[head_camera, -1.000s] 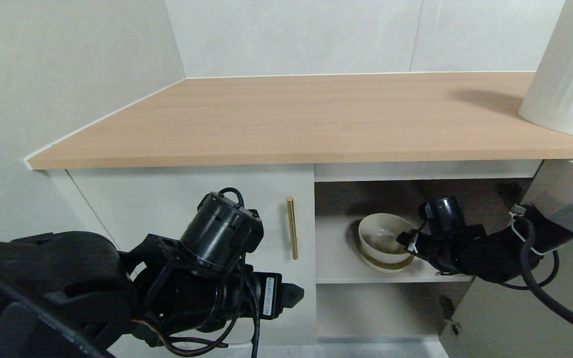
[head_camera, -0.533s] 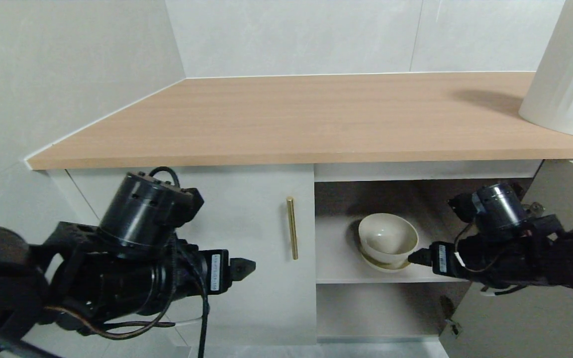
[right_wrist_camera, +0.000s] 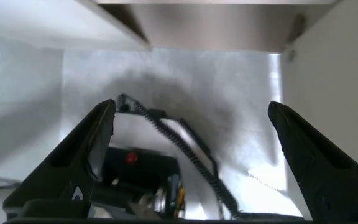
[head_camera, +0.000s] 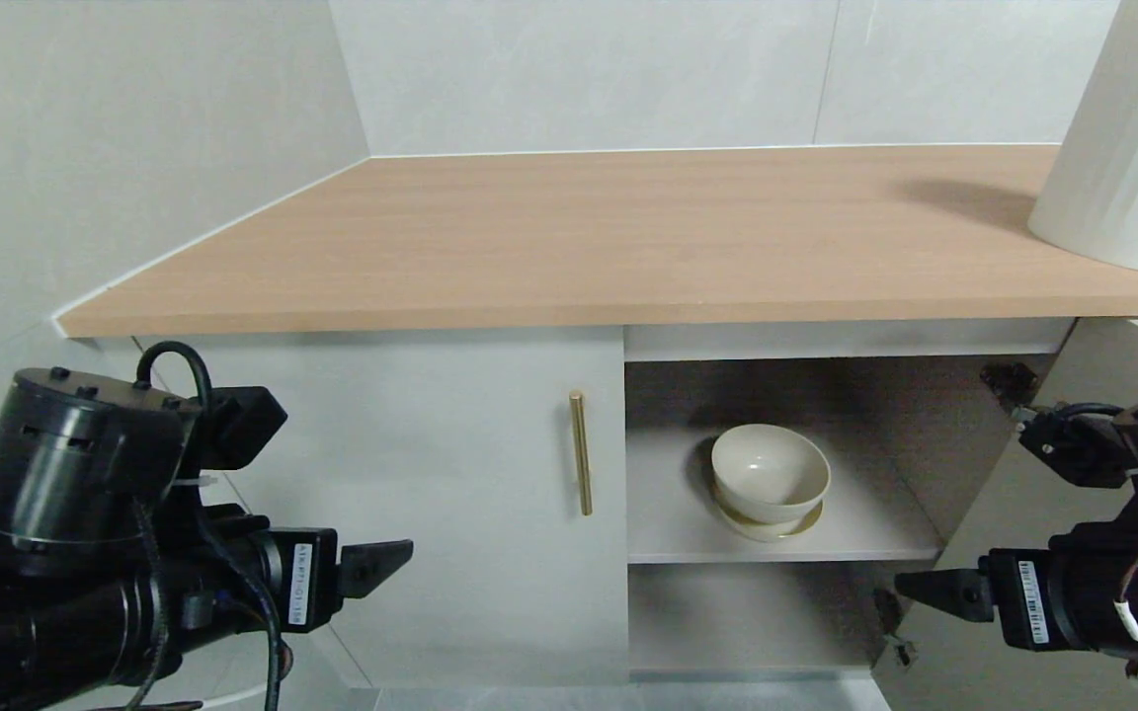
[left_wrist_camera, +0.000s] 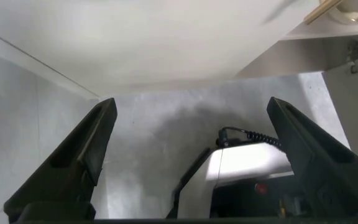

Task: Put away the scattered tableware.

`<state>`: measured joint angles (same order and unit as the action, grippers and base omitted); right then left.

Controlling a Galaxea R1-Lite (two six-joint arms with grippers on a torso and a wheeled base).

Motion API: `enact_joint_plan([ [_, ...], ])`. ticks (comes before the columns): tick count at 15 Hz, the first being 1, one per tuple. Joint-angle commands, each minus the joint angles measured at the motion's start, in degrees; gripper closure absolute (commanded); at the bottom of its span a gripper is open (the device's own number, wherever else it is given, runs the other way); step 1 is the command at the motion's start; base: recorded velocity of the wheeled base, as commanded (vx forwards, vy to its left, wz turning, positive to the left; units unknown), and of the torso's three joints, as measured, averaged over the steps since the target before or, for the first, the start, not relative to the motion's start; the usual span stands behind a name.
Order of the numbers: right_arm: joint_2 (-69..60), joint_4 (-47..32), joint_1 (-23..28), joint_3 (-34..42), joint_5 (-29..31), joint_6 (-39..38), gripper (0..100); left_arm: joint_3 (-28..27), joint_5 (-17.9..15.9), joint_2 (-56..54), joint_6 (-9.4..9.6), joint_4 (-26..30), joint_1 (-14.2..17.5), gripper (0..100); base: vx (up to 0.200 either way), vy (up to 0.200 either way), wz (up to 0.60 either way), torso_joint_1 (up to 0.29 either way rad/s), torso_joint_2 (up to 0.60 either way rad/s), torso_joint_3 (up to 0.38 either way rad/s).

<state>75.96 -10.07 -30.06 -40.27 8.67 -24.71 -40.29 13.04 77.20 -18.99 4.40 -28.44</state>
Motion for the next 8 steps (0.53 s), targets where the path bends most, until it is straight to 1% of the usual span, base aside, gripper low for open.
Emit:
enact_joint_plan([
  [1, -1.0, 0.1, -0.1, 0.2, 0.0, -0.1, 0, 0.4, 0.0, 0.8, -0.08, 0.0, 0.1, 0, 0.0, 0.0, 0.0, 0.0, 0.0, 0.0],
  [4, -0.8, 0.0, -0.2, 0.3, 0.1, 0.0, 0, 0.8, 0.1, 0.8, -0.08, 0.1, -0.6, 0, 0.0, 0.0, 0.0, 0.0, 0.0, 0.0],
  [8, -0.3, 0.0, -0.3, 0.5, 0.0, 0.1, 0, 1.0, 0.1, 0.9, -0.08, 0.1, -0.8, 0, -0.2, 0.0, 0.0, 0.005, 0.0, 0.002],
])
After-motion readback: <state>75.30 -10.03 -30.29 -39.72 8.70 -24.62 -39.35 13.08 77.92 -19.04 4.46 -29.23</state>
